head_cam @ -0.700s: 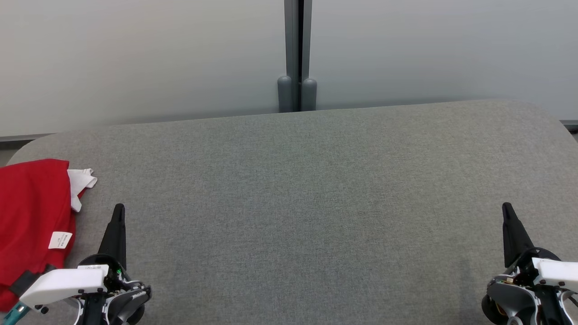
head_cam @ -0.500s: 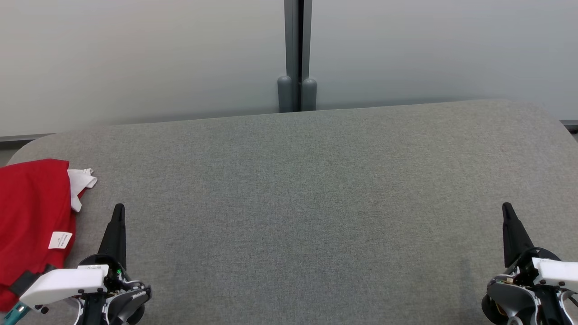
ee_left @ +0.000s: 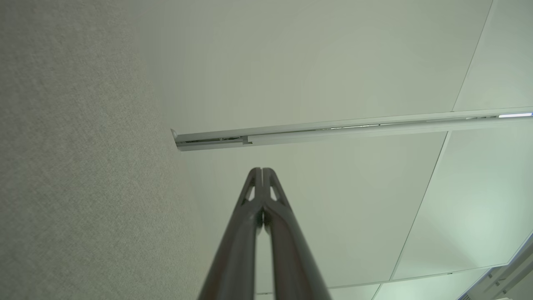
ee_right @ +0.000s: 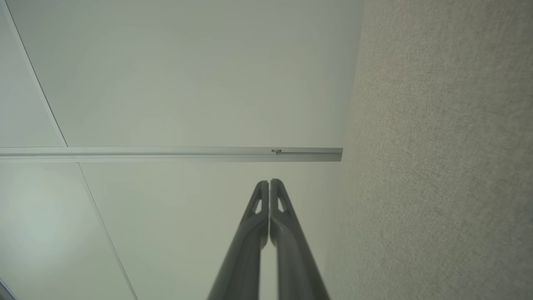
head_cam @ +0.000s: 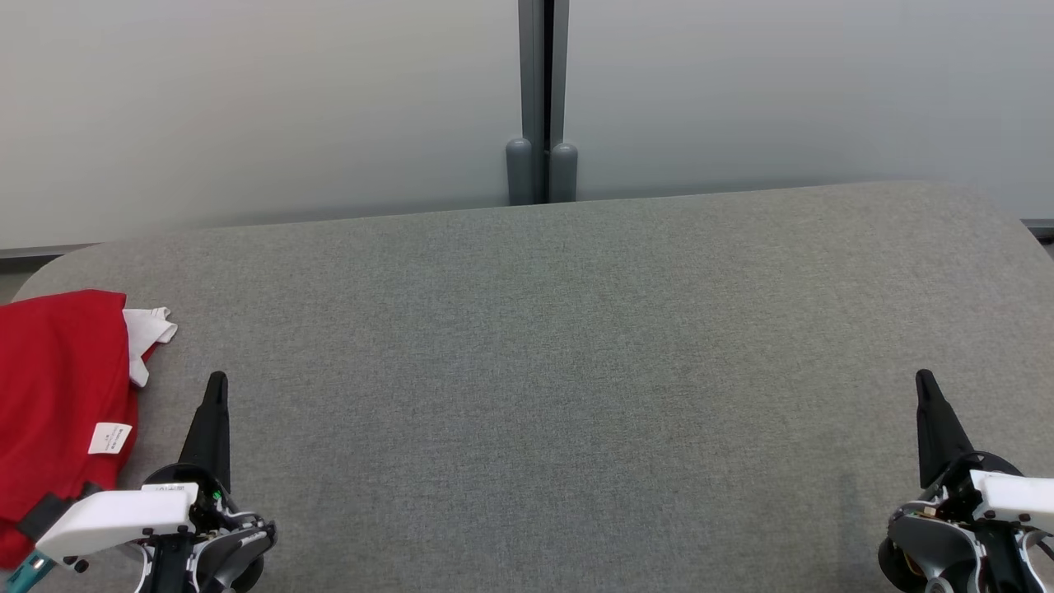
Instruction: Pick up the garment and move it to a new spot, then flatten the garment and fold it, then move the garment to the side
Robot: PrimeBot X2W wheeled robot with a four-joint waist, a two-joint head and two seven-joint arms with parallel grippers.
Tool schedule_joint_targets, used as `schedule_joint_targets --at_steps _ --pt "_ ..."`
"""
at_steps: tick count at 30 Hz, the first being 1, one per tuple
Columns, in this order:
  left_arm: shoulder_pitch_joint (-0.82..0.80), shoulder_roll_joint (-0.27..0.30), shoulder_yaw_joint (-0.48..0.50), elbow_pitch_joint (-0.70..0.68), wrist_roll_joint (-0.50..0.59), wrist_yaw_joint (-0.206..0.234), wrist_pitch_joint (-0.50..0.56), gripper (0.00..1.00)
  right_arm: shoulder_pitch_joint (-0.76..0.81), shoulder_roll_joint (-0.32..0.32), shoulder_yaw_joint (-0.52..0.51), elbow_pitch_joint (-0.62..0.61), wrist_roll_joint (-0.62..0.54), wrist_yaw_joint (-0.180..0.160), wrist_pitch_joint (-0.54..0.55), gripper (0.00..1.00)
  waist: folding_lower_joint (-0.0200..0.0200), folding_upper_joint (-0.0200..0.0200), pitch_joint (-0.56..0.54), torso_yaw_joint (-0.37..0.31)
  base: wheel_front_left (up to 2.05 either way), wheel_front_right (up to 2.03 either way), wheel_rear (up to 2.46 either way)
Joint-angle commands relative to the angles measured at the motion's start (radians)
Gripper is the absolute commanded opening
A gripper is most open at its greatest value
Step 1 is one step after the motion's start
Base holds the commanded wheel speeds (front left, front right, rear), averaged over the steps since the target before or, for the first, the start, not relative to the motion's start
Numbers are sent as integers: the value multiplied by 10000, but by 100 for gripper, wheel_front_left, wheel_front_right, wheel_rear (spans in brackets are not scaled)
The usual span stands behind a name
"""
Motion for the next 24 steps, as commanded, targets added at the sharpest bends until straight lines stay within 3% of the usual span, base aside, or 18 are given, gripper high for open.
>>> schedule_joint_targets --at_steps 1,23,24 --pt "-137 30 23 -3 -15 -31 33 0 -73 -7 -5 30 -51 0 24 0 0 0 0 0 0 0 0" --pt "-138 30 22 -3 -15 -32 33 0 -74 -7 -5 30 -52 0 24 0 0 0 0 0 0 0 0" --pt "15 -4 -6 28 0 2 -4 100 19 4 0 18 1 0 -1 100 0 0 0 0 0 0 0"
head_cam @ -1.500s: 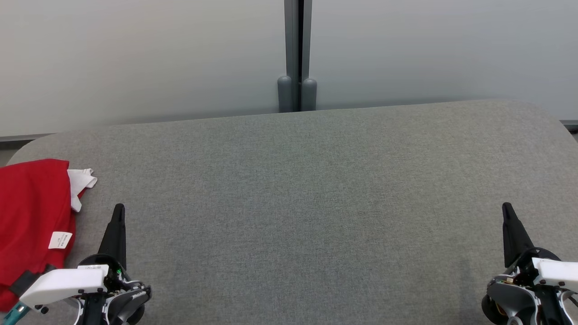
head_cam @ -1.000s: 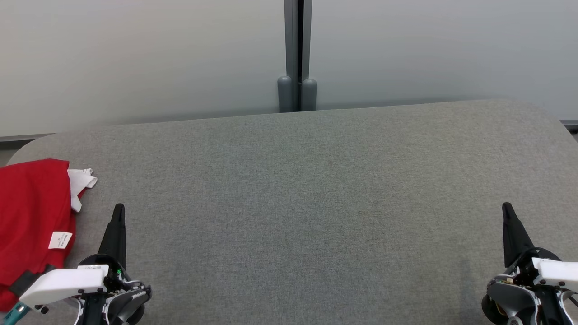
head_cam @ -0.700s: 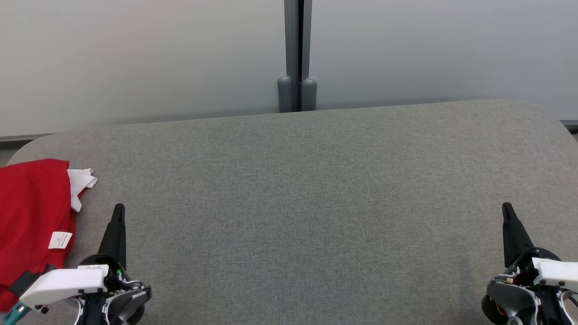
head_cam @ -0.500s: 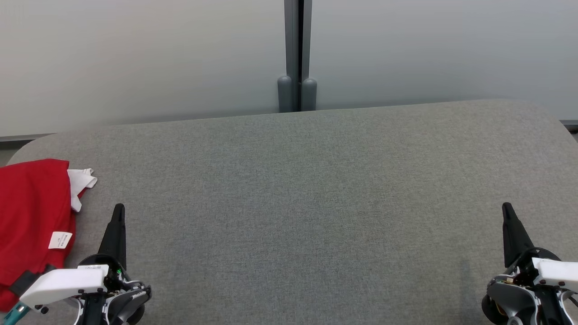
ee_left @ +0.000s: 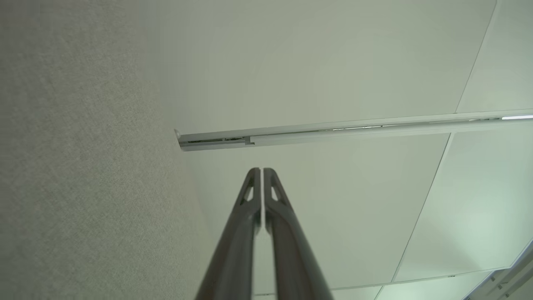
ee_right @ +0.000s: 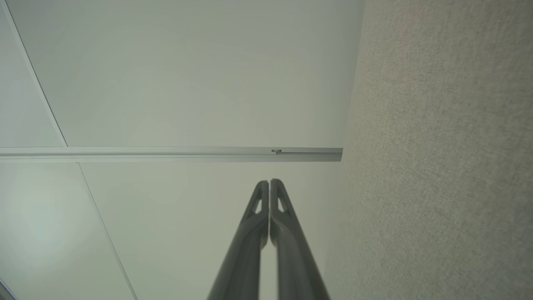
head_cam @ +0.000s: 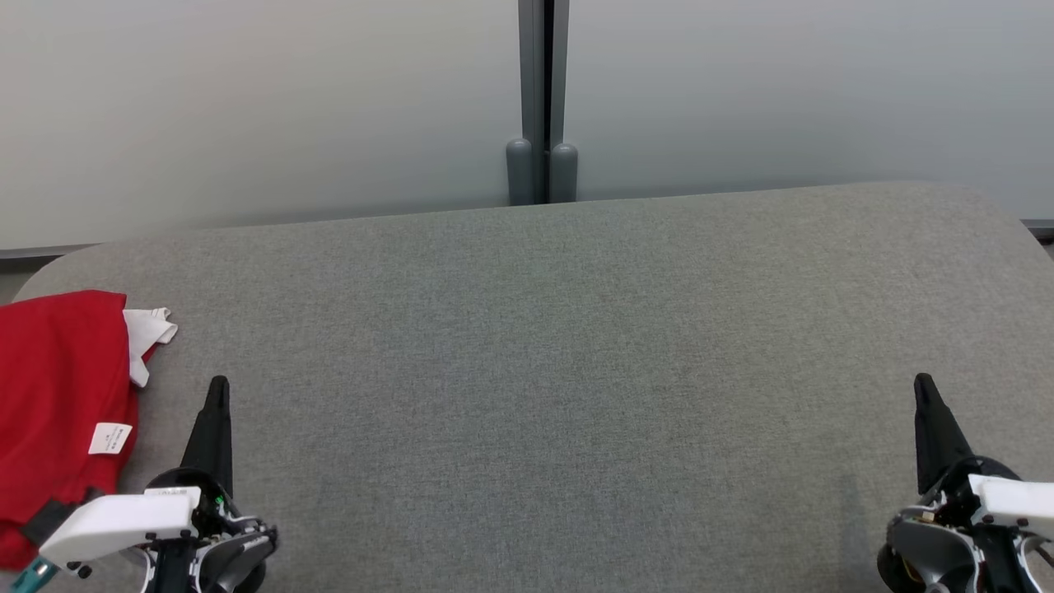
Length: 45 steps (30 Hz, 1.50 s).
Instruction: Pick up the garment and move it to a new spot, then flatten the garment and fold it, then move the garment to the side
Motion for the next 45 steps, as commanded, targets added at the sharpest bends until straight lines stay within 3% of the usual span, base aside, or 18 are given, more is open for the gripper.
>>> schedule_joint_targets --at_steps 1,16,32,45 --pt "28 -15 0 56 0 4 -1 100 41 10 0 36 -1 0 -1 100 0 -1 0 0 0 0 0" --pt "-174 151 -366 -266 788 3 -673 100 81 -182 329 -524 -804 -1 -569 100 0 -1 -2 8 0 0 0" --pt "-327 518 -709 -1280 4804 132 -1366 100 -86 -777 598 -1508 -4688 -1 -1096 100 0 -1 -44 22 0 0 0" --pt "33 821 -1063 -1601 7311 375 -1833 100 246 -949 983 -2026 -7024 -1 -1008 100 0 -1 -119 5 0 0 0"
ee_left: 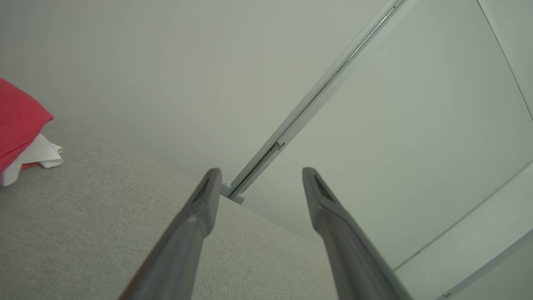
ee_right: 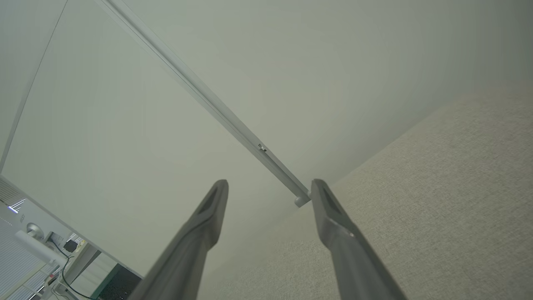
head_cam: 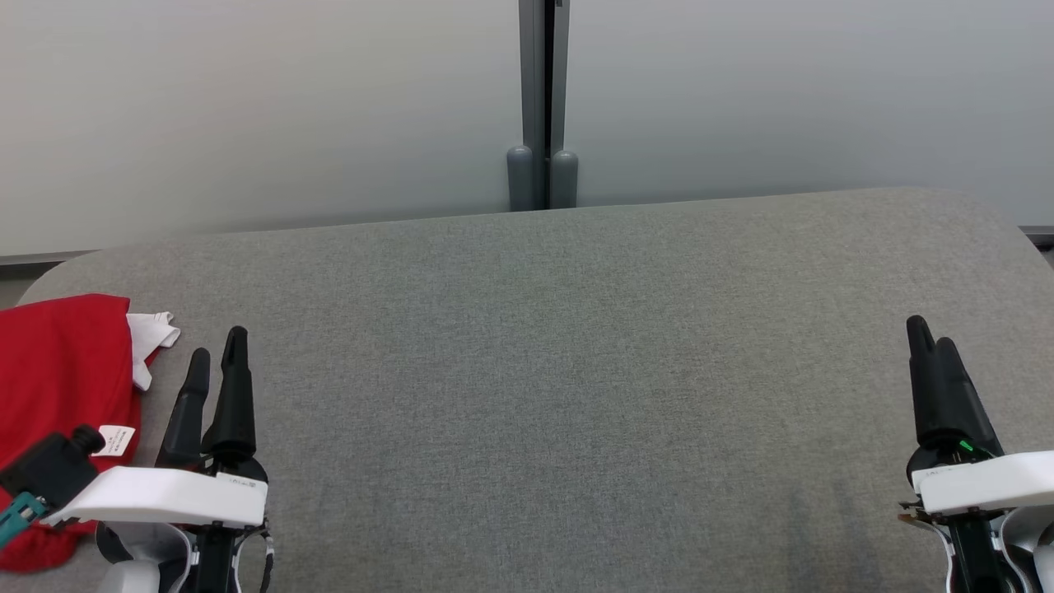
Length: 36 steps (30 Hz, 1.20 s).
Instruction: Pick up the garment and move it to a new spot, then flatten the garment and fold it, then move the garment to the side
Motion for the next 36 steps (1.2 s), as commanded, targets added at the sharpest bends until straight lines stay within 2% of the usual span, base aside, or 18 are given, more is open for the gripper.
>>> schedule_joint_targets --at_steps 1,11,36 --pt "-33 149 -45 -155 432 61 -99 100 -17 -171 73 -205 -459 1 -9 100 0 0 -15 -5 0 0 0" --pt "357 239 -196 59 1828 233 -420 100 303 -251 281 -10 -2066 2 -83 100 0 0 -136 15 0 0 0" --pt "1092 341 -598 661 4615 458 -1103 100 957 -51 401 289 -4899 2 -492 100 0 0 -424 81 0 0 0"
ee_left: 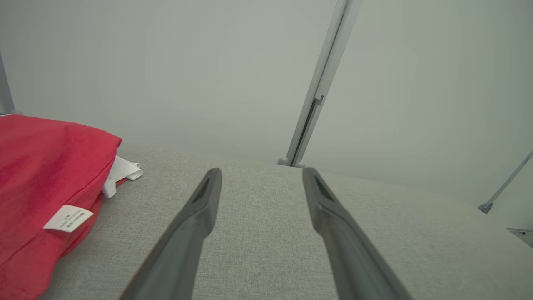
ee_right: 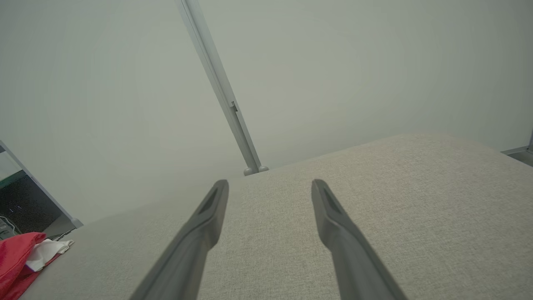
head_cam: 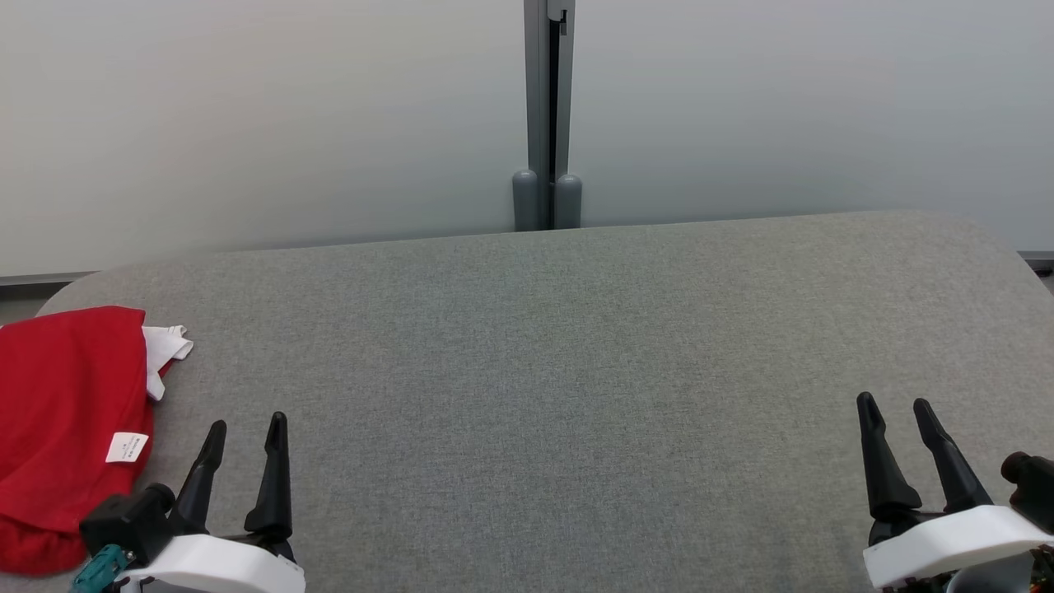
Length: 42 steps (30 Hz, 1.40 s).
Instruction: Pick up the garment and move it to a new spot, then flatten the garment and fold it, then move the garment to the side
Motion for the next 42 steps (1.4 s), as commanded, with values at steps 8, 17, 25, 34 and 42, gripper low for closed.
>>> schedule_joint_targets --at_steps 8,17,25,34,42 --pt "62 56 -40 145 848 51 -241 100 159 19 -2 -141 -878 3 -130 100 0 0 -64 23 0 0 0" --pt "112 -14 -58 253 1549 -15 -441 100 370 116 -64 -199 -1533 2 -179 100 0 0 -129 52 0 0 0" --pt "124 -111 -30 377 1943 -111 -581 100 456 192 -123 -225 -1957 2 -202 100 0 0 -136 79 0 0 0" --pt "58 -224 11 568 2464 -208 -751 100 567 242 -181 -250 -2502 2 -222 100 0 0 -162 113 0 0 0" --pt "2 -301 108 748 2917 -252 -897 100 630 244 -235 -308 -2964 2 -274 100 0 0 -223 188 0 0 0"
